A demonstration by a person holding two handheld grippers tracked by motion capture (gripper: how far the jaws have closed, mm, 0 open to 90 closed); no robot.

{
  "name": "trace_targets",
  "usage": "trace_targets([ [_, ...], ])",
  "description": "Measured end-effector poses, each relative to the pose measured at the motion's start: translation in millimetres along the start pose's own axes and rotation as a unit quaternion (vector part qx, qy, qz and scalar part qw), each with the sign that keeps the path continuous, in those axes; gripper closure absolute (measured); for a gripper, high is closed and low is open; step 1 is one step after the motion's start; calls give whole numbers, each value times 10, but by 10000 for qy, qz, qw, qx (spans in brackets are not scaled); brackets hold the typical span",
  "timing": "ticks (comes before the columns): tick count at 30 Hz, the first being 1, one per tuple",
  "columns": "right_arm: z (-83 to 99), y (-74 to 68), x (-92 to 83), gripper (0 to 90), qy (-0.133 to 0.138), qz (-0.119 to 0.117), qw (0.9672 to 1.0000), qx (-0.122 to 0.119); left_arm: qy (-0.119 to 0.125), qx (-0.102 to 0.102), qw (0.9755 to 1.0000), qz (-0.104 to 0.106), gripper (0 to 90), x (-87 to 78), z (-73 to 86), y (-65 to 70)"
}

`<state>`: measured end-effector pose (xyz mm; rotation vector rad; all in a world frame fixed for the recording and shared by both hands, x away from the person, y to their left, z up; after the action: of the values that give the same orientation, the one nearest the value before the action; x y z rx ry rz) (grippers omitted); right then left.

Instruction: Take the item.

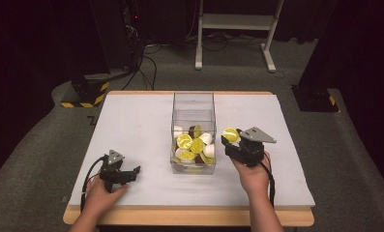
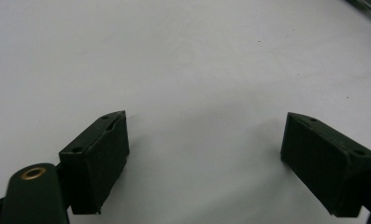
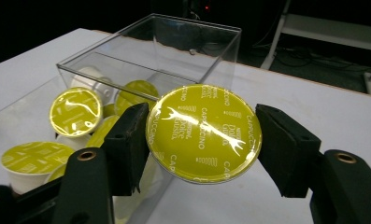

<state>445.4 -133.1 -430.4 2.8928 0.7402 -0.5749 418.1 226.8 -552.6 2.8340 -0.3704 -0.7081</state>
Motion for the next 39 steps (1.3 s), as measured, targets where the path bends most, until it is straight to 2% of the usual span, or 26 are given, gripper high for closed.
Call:
trace_targets([
  [1, 14, 57, -5, 384, -6, 75, 10000, 17, -1, 1, 10000, 1, 155, 0, 0, 0],
  [9, 91, 251, -3, 384, -84, 321, 9994, 92, -2, -1, 10000, 1, 155, 0, 0, 0],
  [18, 153, 400, 29, 384, -157, 444, 9987, 216, -3, 0, 10000, 1, 155, 0, 0, 0],
  [24, 239, 490, 147, 384, -300, 576, 9976, 252, -1, 4, 10000, 4, 155, 0, 0, 0],
  [27, 324, 570, 267, 385, -465, 728, 9962, 133, -2, 0, 10000, 0, 155, 0, 0, 0],
  [29, 346, 590, 287, 385, -507, 742, 9958, 164, -6, 5, 10000, 1, 155, -1, 1, -1],
  [31, 427, 675, 356, 385, -629, 762, 9945, 333, -14, 10, 10000, -2, 155, -2, 1, -2],
  [39, 537, 869, 497, 385, -826, 1009, 9909, 344, -18, 23, 10000, 1, 155, -3, 1, -4],
])
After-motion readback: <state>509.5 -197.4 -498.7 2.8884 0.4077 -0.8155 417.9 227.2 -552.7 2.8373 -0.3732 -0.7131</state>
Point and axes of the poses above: each handheld gripper's, and its own axes: x roughly forward along the jaws, z roughly out of its underside, y roughly to its right, the point moved 7 cm from there along x, roughly forward along the jaws, and after that the axes turned 3 degrees about y, right-handed, at the moved point
